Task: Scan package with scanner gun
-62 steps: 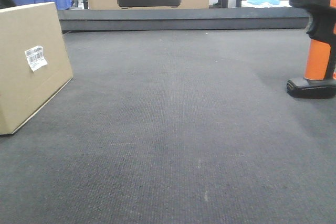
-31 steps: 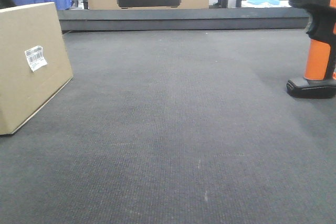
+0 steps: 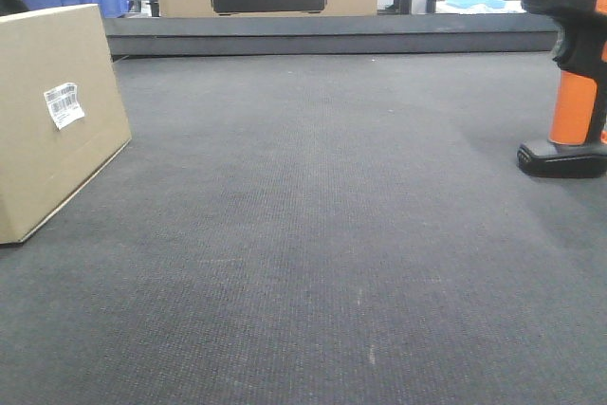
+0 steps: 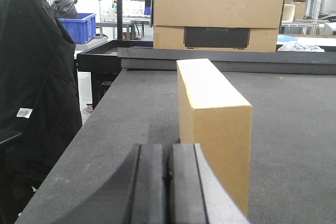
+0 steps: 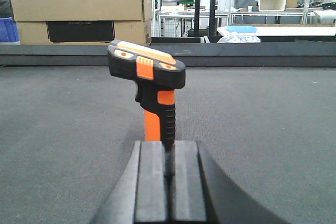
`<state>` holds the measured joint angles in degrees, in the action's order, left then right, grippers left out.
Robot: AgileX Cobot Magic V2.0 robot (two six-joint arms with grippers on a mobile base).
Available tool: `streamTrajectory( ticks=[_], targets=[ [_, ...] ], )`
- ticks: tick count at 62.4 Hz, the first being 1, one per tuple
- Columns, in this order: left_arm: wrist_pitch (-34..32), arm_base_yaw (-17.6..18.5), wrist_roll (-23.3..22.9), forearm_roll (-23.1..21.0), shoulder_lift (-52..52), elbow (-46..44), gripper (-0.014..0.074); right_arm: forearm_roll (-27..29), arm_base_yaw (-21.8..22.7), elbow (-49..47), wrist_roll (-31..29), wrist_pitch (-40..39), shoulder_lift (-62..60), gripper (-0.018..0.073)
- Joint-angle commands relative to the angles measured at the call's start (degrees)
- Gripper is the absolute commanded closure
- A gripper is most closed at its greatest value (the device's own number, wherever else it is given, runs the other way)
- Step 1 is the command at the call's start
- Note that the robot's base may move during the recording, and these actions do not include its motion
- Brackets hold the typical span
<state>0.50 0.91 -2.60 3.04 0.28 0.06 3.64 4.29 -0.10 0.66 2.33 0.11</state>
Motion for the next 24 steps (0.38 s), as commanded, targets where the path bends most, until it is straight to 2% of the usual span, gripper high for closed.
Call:
streamTrajectory(
  ticks=[1,24],
  targets=[
    [-1.45,-0.19,0.26,0.37,-0.28,-0.06,0.0687,-0.21,-0.25,0.10,-0.10,-1.05,-0.11,0.0727],
    [-1.45,-0.19,0.26,0.37,-0.28,-0.06,0.0687,-0.21,-0.25,0.10,-0.10,-1.05,-0.11,0.0727]
  ],
)
